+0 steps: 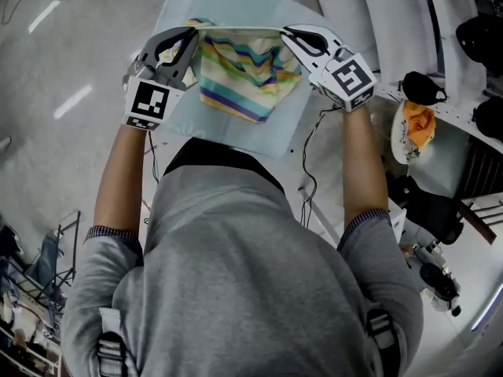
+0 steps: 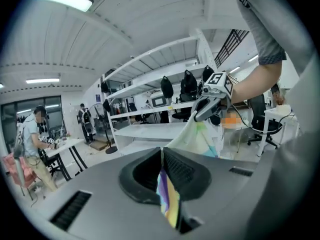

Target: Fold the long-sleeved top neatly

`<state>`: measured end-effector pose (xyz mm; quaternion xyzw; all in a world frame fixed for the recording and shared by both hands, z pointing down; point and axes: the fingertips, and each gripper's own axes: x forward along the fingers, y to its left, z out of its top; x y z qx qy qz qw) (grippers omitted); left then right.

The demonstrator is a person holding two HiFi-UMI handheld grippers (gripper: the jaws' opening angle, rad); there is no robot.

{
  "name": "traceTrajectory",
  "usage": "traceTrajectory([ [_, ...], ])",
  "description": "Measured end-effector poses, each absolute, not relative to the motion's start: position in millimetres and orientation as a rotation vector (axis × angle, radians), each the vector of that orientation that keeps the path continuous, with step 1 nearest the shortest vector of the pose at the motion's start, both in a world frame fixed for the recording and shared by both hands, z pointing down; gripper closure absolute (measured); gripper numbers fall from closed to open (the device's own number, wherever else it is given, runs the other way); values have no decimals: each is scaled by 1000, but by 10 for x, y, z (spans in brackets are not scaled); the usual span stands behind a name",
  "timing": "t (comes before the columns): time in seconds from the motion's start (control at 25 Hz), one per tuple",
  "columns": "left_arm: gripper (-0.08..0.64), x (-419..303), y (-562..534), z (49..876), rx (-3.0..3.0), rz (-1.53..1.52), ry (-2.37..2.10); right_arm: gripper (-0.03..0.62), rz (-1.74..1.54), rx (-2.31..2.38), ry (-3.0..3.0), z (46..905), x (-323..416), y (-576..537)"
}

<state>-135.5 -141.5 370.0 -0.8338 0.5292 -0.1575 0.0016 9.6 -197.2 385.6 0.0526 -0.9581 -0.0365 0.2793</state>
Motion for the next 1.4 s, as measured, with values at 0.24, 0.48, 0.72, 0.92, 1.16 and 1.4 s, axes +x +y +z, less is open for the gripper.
traceTrajectory([
  [0.24, 529, -1210, -1393, 3062, -2572, -436, 1610, 557, -221, 329, -2649, 3116, 238, -1800],
  [0.48, 531, -1067, -1228, 2457, -2508, -365, 1580, 557, -340, 459, -2665, 2463, 378, -1527],
  [0.72, 532, -890, -875, 1873, -2474, -277, 1523, 557, -413, 616, -2689, 1877, 530, -1089],
  [0.92, 532, -742, -482, 1552, -2436, -244, 1475, 557, -487, 713, -2684, 1598, 676, -666],
  [1.16, 532, -618, 7, 1241, -2408, -153, 1426, 557, -538, 795, -2673, 1406, 826, -160],
  [1.4, 532, -512, 470, 1072, -2401, -125, 1395, 557, -542, 803, -2680, 1300, 907, 307],
])
